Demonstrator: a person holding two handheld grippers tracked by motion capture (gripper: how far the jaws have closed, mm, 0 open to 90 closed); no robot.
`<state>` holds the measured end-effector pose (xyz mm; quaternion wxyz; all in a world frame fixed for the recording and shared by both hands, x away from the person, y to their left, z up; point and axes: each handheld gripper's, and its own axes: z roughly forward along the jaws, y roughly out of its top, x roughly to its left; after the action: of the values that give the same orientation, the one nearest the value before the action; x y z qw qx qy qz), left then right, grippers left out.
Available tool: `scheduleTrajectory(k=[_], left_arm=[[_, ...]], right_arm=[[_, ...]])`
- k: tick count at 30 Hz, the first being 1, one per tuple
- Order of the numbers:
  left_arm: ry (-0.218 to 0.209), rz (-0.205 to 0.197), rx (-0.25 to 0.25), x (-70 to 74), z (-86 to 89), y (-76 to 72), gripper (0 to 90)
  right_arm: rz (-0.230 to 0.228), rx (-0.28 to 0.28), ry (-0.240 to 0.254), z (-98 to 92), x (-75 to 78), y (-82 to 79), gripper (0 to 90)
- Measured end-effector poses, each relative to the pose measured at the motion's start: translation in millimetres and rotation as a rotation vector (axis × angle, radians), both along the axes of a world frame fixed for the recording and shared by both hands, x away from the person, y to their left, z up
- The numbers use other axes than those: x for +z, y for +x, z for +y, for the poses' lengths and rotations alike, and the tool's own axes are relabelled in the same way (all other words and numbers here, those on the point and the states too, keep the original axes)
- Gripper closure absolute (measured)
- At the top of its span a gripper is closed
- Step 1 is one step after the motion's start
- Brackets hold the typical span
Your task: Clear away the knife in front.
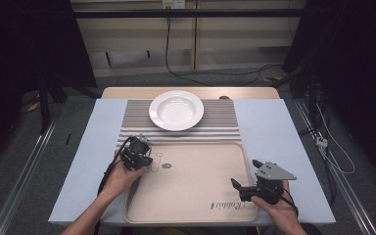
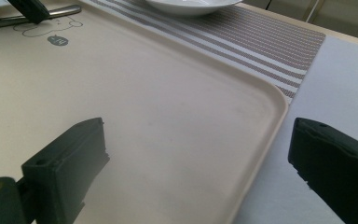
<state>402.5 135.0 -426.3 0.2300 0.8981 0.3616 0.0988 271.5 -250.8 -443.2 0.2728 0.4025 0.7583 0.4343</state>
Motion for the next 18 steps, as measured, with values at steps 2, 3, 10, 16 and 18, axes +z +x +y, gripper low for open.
scheduleTrajectory(k=[2, 3, 10, 16, 18], left_arm=[[0.001, 0.001, 0.005, 0.1, 2.7, 0.3, 90.0], [0.002, 0.002, 0.008, 0.1, 3.8, 0.5, 90.0], [0.005, 0.002, 0.032, 0.3, 7.6, 2.8, 90.0], [0.018, 0.003, 0.03, 0.8, 7.6, 2.0, 90.0], [0.037, -0.003, 0.024, 1.3, 6.2, 1.0, 90.0]], right_arm=[[0.0, 0.0, 0.001, 0.0, 0.0, 0.0, 4.6], [0.0, 0.0, 0.001, 0.0, 0.0, -0.1, 4.6], [0.003, -0.003, 0.002, -0.1, -0.2, 0.4, 4.6], [0.001, -0.002, 0.003, -0.5, 0.0, 0.2, 4.6], [0.001, -0.002, 0.003, -0.5, -0.1, 0.2, 4.6]])
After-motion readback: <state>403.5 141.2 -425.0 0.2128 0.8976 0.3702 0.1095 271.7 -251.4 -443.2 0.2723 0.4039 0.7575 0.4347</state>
